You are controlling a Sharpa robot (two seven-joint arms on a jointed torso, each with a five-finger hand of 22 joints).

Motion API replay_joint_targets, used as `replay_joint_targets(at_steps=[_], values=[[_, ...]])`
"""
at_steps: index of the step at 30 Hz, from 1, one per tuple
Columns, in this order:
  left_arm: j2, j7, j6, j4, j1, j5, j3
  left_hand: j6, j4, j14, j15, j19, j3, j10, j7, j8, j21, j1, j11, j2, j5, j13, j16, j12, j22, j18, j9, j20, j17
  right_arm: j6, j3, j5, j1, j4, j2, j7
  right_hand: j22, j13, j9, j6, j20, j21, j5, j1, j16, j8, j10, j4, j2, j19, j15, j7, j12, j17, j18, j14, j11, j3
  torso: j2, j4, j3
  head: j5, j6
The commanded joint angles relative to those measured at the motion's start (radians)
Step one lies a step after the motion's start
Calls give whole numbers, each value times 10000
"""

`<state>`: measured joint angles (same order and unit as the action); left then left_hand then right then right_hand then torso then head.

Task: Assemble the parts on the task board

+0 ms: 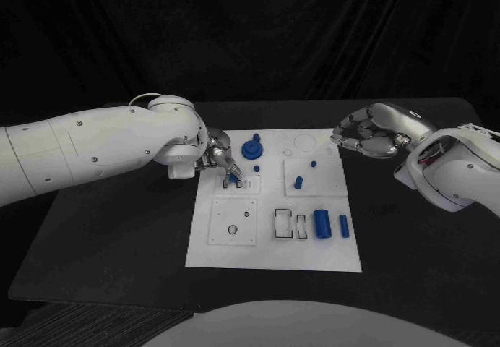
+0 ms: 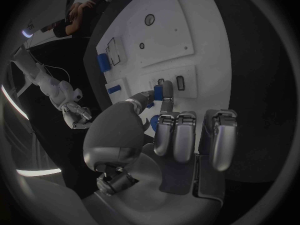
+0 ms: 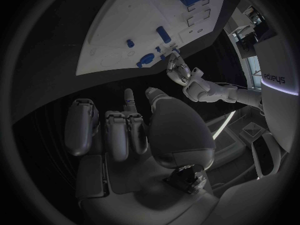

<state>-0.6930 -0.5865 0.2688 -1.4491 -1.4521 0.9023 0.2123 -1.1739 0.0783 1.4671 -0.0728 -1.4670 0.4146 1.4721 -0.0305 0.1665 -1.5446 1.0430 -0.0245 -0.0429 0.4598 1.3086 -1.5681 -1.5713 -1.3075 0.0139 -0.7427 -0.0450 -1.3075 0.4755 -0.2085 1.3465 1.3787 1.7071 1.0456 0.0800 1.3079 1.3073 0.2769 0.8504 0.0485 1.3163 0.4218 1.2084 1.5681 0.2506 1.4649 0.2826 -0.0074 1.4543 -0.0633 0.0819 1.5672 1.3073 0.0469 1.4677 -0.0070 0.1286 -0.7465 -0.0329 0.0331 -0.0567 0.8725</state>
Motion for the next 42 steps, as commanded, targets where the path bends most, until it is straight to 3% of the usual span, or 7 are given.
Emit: replay_joint_targets(at_steps=[1, 8, 18, 42], values=[[27, -65, -26, -7, 17, -273, -6, -63, -1015, 1037, 33, -738, 1115, 987, -17, -48, 17, -85, -42, 20, -34, 2622, -27, 5, -2433, -37, -5, 3, -2633, -61, 6, 13, -31, 5, 2, 174, 1833, 2635, -11, -29, 0, -38, 27, 107, 27, -63, 1059, -1, -25, -55, -1, 45, 36, 2635, 127, 1031, 14, 83, -2, -1, -2, 10, 2], [22, -30, -98, 28, 19, -278, -5, -30, -993, 1037, 32, -724, 1132, 987, -23, -86, 33, -151, -40, 56, -166, 2622, -27, 5, -2423, -32, -10, 5, -2633, -52, 6, 13, -44, -4, -3, 164, 1829, 2635, -12, -29, 1, -50, 37, 123, 27, -64, 1059, -6, -27, -61, -2, 44, 36, 2635, 129, 1031, 13, 90, 8, 30, 1, -46, 2], [126, 25, -214, 66, 95, -275, -3, 3, -973, 1037, 36, -689, 1140, 987, -37, -117, 67, -191, -31, 87, -235, 2622, -27, 5, -2400, -20, -9, 3, -2633, -7, 6, 13, -82, -19, -11, 139, 1820, 2635, -15, -29, 1, -80, 48, 137, 27, -65, 1059, -9, -30, -75, -2, 44, 36, 2635, 135, 1031, 12, 95, 4, 26, -4, -106, 2], [173, 77, -200, 150, 272, -274, -3, 3, -952, 1037, 41, -663, 1160, 987, -36, -130, 94, -210, -28, 151, -283, 2622, -27, 5, -2383, -11, -15, 1, -2633, -5, 6, 13, -100, -25, 7, 140, 1798, 2635, -20, -24, 1, -157, 88, 178, 27, -65, 1059, -16, -42, -109, -2, 47, 36, 2635, 150, 1031, 13, 111, 2, 24, -3, -113, 2]])
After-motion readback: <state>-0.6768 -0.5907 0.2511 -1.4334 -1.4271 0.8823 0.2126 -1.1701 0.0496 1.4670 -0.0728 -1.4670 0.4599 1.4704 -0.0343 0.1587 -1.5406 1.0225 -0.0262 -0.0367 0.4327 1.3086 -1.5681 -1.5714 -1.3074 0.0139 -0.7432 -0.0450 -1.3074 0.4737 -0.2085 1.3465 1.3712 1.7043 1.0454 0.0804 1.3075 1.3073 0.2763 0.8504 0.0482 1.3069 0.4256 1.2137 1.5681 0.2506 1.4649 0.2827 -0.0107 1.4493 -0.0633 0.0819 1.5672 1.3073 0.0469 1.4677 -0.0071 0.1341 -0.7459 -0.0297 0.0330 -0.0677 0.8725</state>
